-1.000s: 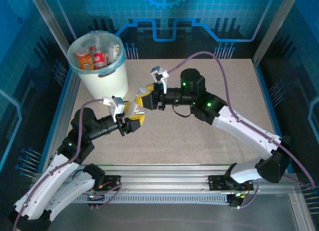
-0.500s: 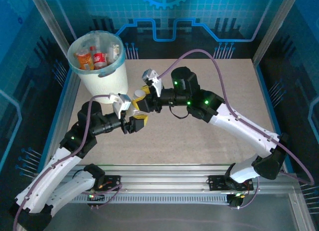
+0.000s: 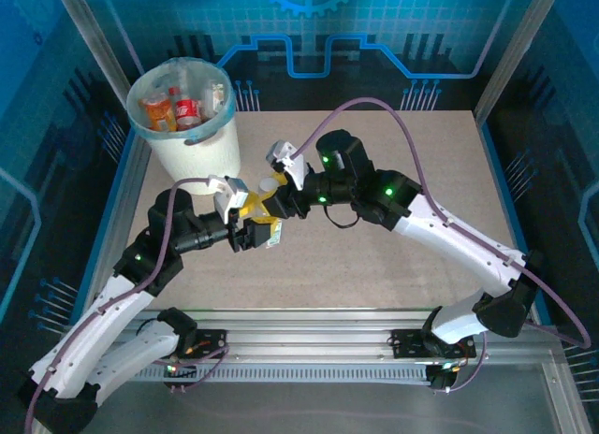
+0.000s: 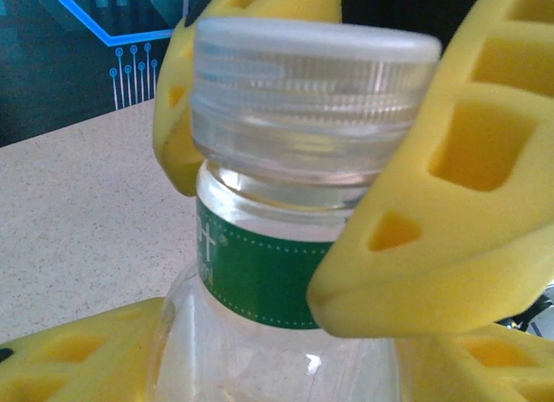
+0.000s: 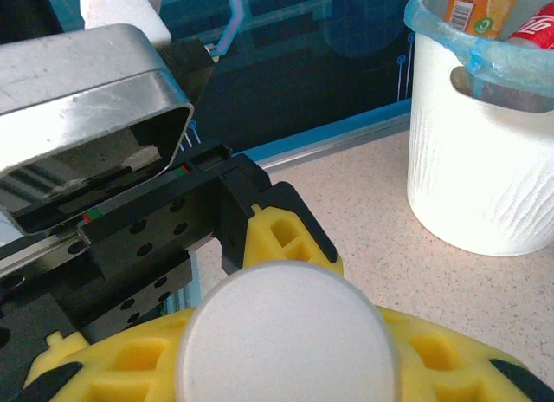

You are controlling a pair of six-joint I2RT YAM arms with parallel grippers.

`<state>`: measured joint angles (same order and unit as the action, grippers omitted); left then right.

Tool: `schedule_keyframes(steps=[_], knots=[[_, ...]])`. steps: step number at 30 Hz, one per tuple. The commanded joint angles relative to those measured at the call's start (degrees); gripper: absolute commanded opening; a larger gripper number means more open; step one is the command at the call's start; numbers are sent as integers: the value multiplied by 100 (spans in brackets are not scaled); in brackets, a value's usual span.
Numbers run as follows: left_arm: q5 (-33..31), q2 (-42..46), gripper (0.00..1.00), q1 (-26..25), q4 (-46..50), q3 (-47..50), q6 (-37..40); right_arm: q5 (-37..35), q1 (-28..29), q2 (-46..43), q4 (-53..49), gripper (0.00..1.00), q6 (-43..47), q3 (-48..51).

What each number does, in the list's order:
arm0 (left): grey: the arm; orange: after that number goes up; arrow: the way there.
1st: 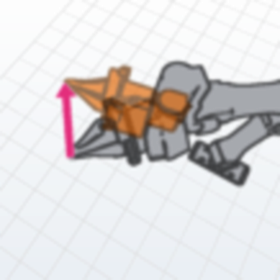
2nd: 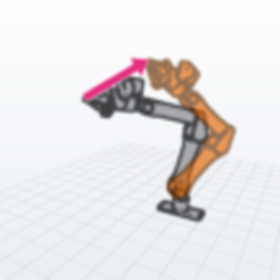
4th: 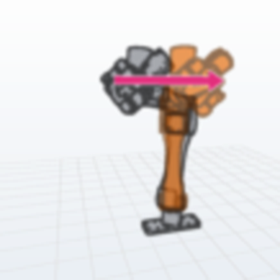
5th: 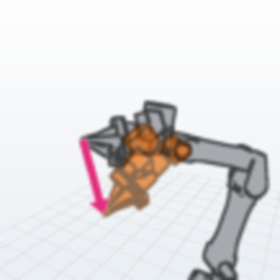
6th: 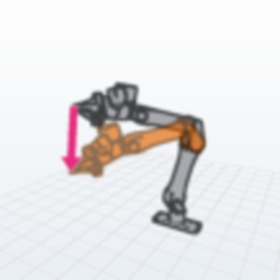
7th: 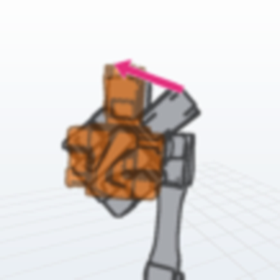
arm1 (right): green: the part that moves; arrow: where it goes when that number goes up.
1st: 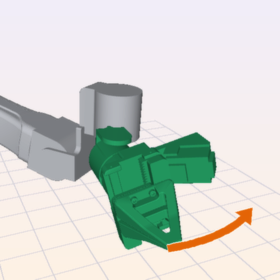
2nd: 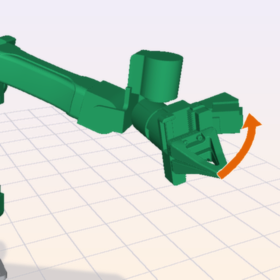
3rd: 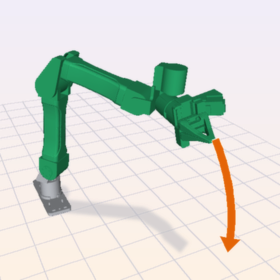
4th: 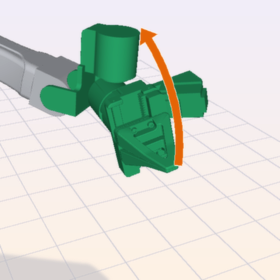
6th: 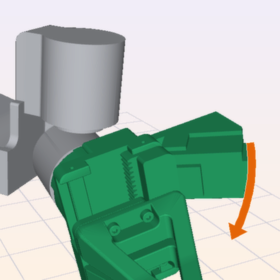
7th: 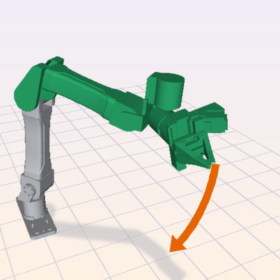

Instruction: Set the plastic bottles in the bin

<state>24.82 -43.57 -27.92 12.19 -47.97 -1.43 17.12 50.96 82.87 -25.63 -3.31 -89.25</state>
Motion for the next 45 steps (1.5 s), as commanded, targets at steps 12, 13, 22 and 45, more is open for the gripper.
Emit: schedule_keyframes(steps=[12, 13, 22, 45], knots=[[381, -32, 66, 7, 214, -190, 121, 742, 54, -27, -266, 27, 125, -513], [401, -37, 64, 7, 214, -196, 125, 742, 53, -21, -291, 27, 123, -527], [43, 41, 48, 9, 7, -243, 60, 185, 54, -16, -379, 49, 45, -549], [-2389, -3961, 11, 2870, 1773, -5715, 244, -1332, -716, -341, -64, 100, -1606, -119]])
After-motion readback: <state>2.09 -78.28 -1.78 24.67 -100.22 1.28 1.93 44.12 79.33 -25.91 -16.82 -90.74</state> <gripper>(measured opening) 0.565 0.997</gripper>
